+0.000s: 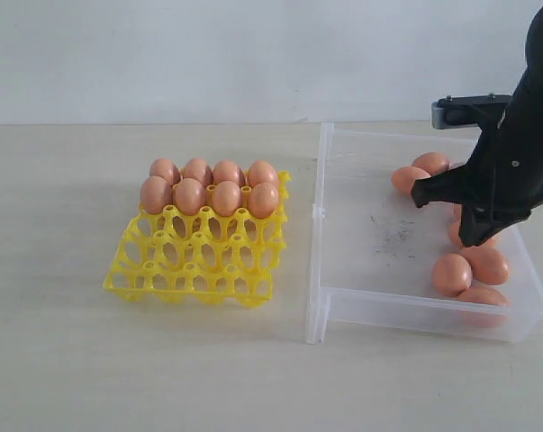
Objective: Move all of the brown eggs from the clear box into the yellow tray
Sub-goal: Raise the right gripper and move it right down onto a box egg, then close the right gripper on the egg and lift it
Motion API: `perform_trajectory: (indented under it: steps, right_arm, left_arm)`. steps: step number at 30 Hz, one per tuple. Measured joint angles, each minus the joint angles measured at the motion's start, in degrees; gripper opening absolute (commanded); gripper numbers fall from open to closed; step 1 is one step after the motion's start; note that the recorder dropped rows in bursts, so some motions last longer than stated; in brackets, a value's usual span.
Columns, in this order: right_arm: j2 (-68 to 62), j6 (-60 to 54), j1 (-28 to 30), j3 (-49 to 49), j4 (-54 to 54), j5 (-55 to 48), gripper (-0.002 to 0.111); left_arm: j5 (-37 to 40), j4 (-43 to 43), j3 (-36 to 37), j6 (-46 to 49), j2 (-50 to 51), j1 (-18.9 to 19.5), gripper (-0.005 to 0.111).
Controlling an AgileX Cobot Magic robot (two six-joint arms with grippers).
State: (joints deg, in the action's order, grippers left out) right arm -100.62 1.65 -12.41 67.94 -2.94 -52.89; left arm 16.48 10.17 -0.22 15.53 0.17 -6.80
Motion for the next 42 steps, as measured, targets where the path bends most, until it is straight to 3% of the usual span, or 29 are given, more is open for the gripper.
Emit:
perform_trajectory:
  steps: [3,7,9,17,39,40,42]
  right_arm:
    - [-0.3,-0.8,0.0,0.0,-3.8,-0.3,0.015]
    - [-0.8,-1.3,0.0,0.0,-5.1,-0.9,0.054]
    - [-1.1,-0.8,0.0,0.0,-5.2,-1.1,0.066]
    - [-4.1,3.5,0.0,0.0,-5.2,0.1,0.05]
    - [-12.2,3.3,0.0,0.0,-3.8,6.8,0.049]
    - [-12.3,3.2,0.0,0.0,-3.8,6.9,0.046]
    - [-12.3,3.1,0.0,0.0,-3.7,7.2,0.029]
  left_arm:
    - [0.0,0.0,0.0,0.0,0.0,0.0,0.004]
    - [0.0,0.0,0.0,0.0,0.0,0.0,0.004]
    - [0.0,0.0,0.0,0.0,0.0,0.0,0.004]
    - [0.0,0.0,0.0,0.0,0.0,0.0,0.004]
    - [0.0,0.0,0.0,0.0,0.0,0.0,0.004]
    - [0.0,0.0,0.0,0.0,0.0,0.0,0.004]
    - [0.0,0.0,0.0,0.0,0.0,0.0,0.004]
